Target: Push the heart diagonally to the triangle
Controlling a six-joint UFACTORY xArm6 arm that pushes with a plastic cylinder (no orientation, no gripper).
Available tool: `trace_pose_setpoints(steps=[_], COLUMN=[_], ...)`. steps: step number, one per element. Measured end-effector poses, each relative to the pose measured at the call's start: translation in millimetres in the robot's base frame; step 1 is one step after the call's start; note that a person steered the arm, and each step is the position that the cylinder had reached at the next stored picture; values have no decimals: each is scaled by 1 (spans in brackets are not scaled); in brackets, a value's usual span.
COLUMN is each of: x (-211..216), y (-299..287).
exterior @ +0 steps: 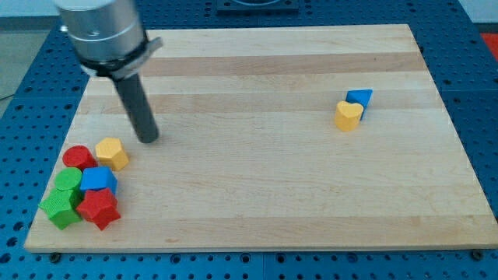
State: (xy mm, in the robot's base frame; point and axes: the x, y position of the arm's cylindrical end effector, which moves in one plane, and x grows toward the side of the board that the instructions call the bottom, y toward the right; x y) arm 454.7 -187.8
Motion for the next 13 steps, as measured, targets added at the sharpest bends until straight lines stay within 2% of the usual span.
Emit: trace_pose_setpoints(steps=[1, 4, 5, 8, 9, 10, 11, 12, 13], x=[12, 21, 22, 17, -23, -48, -43, 4, 15], y=[-12, -1, 48, 361, 380, 349, 288, 260, 259])
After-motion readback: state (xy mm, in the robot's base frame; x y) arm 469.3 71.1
